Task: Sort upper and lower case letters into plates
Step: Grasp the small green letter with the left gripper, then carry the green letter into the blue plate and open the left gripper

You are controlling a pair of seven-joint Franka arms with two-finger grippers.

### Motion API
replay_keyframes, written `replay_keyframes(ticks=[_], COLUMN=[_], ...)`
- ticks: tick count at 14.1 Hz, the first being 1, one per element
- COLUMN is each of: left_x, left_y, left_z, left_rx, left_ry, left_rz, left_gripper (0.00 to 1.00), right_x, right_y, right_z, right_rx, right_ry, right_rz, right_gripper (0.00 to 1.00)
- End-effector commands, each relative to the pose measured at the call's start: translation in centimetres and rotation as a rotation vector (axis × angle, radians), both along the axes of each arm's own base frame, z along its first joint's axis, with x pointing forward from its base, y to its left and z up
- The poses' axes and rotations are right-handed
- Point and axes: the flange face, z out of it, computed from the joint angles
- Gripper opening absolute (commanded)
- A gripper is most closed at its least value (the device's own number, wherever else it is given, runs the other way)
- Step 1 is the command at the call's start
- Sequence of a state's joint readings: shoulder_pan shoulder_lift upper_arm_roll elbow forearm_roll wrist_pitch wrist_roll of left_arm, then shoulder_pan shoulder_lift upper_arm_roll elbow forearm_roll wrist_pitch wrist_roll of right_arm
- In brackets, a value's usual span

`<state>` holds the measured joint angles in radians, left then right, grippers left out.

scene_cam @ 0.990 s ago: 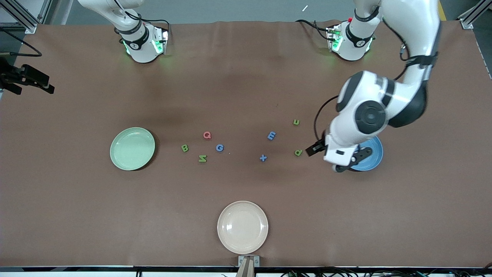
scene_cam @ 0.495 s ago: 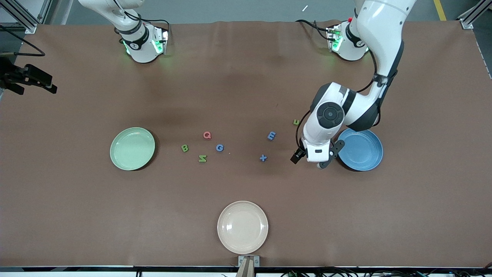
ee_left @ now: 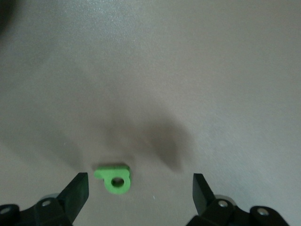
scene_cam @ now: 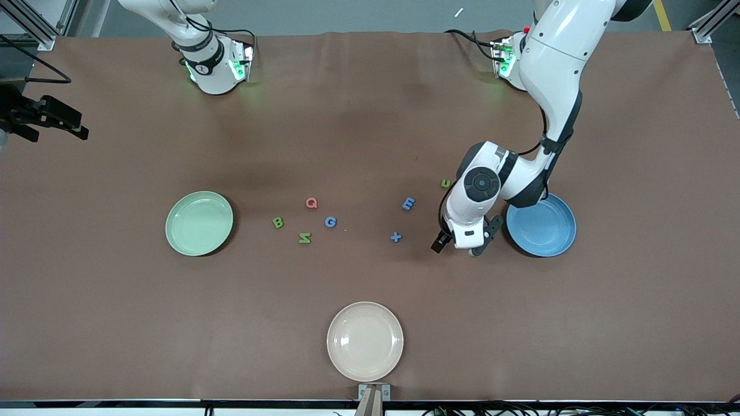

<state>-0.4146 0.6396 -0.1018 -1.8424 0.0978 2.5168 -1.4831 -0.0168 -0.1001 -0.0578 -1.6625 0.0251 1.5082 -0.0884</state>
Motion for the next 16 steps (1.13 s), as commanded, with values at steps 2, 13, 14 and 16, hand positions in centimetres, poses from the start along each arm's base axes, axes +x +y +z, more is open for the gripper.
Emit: replay_keyframes(ticks=[2,13,14,16], left_x=[-1.1,-2.3,-2.5,-2.7], left_y=[0.7,0.7,0.8,0.9], left_z=[-1.3,-0.7,-0.9,-1.3], left_rx=[0.032,0.036,0.038,0.042], left_ry=[-0.013,-0.005,-0.001,0.007], left_rz=[0.012,0.003,0.001,0.000], left_gripper=[0.93,0.83,0.79,0.73], right_x=[-1.0,-0.9,-0.9,-0.9], right_y=[-0.3,-2.3,-2.4,-2.1], right_z=[0.2,0.3,0.3,0.4], right_rx=[-0.005,-0.029,-0.031,-0.032], right_ry=[-0.007,-0.016,-0.017,-0.020], right_rz=[0.000,0.030,0.030,0.022], right_gripper=[1.00,1.00,1.00,1.00])
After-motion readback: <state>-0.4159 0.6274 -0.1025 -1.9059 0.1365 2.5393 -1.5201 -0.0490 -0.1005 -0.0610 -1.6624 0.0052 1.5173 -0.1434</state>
